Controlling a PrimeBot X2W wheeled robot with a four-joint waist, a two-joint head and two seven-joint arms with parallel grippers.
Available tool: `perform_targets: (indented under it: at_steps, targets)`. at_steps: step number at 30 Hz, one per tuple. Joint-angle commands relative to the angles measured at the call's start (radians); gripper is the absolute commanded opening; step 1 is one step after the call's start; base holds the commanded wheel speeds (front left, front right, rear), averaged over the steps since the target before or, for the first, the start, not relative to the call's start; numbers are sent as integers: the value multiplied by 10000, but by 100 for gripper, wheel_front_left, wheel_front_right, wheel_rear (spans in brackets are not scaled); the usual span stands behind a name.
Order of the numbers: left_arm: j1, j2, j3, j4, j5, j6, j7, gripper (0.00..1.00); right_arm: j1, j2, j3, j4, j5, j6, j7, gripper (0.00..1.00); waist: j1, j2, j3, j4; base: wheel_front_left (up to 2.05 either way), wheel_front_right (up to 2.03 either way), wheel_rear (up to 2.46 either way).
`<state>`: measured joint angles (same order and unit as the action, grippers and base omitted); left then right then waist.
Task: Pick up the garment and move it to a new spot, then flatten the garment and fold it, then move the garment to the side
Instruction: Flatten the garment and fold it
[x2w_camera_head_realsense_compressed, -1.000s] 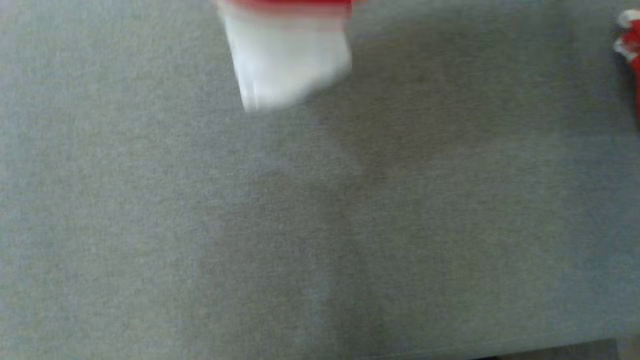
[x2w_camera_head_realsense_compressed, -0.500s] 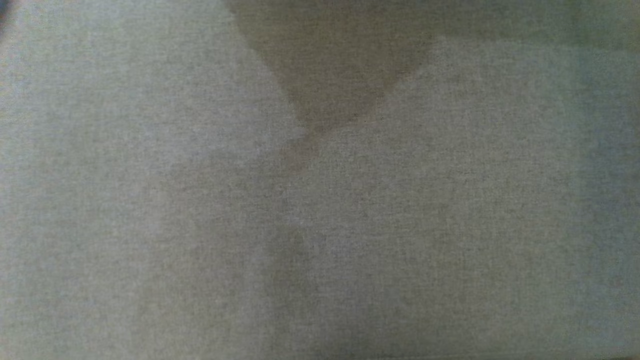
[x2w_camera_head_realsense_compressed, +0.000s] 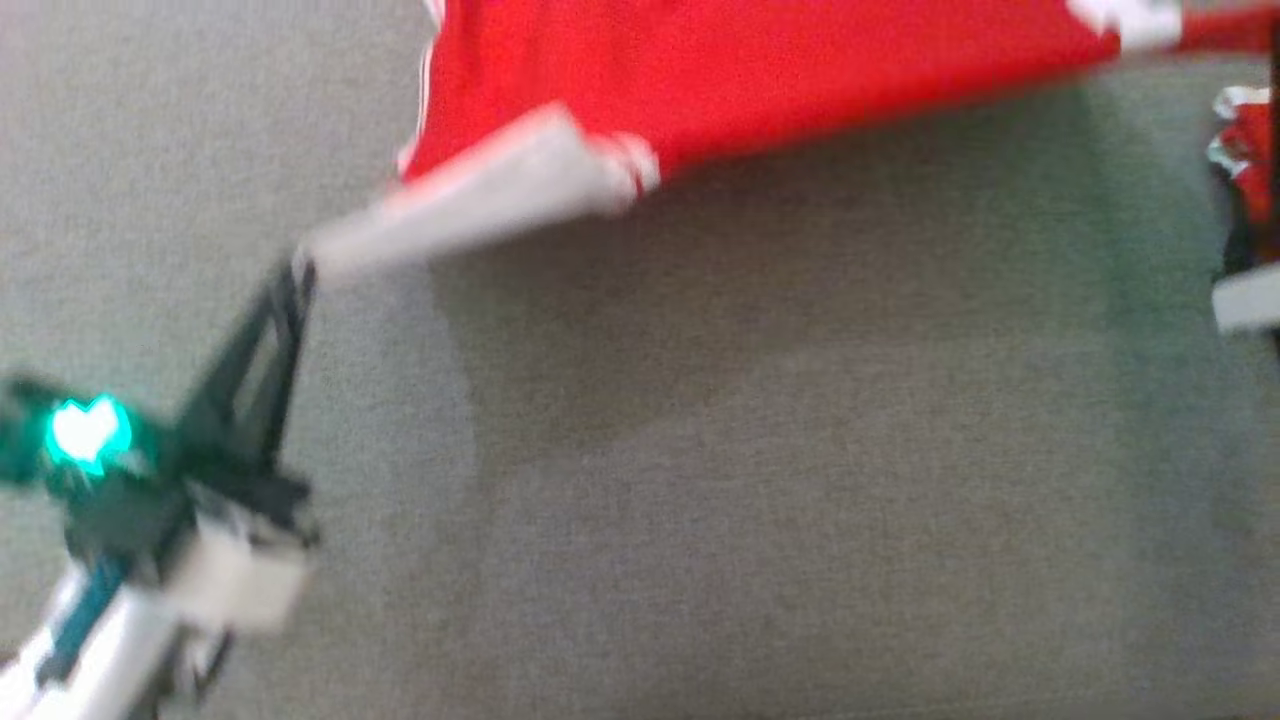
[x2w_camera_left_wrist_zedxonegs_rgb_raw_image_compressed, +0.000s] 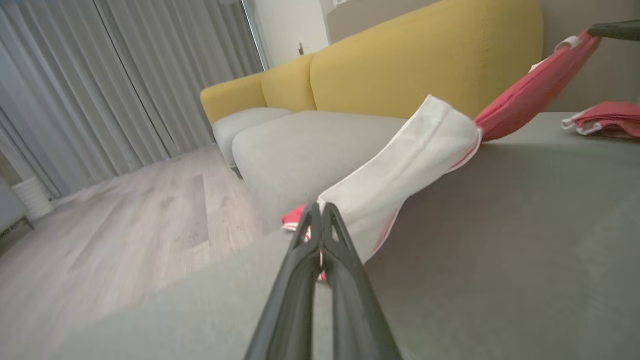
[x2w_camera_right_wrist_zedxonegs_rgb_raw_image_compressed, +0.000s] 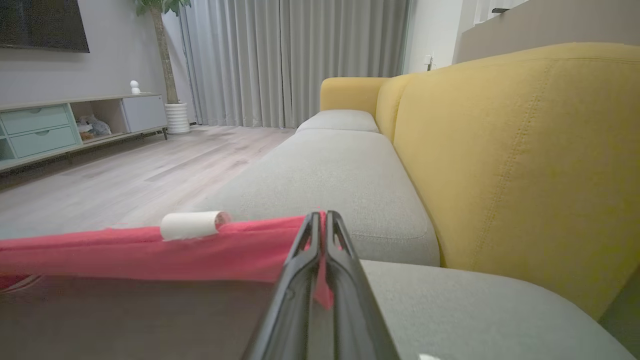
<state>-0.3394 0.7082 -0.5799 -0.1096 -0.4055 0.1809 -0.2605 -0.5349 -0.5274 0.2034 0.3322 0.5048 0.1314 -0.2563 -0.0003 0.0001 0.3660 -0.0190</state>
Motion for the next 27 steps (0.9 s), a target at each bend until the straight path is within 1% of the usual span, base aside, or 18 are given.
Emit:
perform_targets:
  at_steps: [1, 6, 11, 13, 16, 20, 27]
  targets:
    - [16, 498, 649, -410, -33, 138, -12, 0, 345, -184, -130, -418, -64, -7, -54, 0, 3, -1, -171, -107, 0, 0, 0]
    - [2014, 488, 797, -1241, 134, 551, -12, 0, 2247, -159, -831, -1384, -412, -7, -54, 0, 3, -1, -343, -128, 0, 0, 0]
    - [3175, 369, 750, -1639, 141, 603, -12, 0, 3907, 13, -1349, -2105, -798, -7, -54, 0, 3, -1, -486, -154, 0, 0, 0]
    - [3445, 332, 677, -1726, 131, 540, -12, 0, 4435, 56, -1442, -2266, -908, -7, -54, 0, 3, -1, -528, -177, 0, 0, 0]
    - [3587, 255, 627, -1759, 103, 424, -12, 0, 4853, 220, -1605, -2388, -907, -7, -54, 0, 3, -1, -582, -219, 0, 0, 0]
    - [3411, 233, 622, -1489, 120, 254, -12, 0, 4852, 411, -1627, -2390, -963, -7, -55, 0, 3, -1, -560, -320, 0, 0, 0]
    - [1999, 170, 566, -937, 488, -262, 30, 0, 4171, 631, -1592, -2010, -1005, -7, -55, 0, 3, -1, -248, -376, 0, 0, 0]
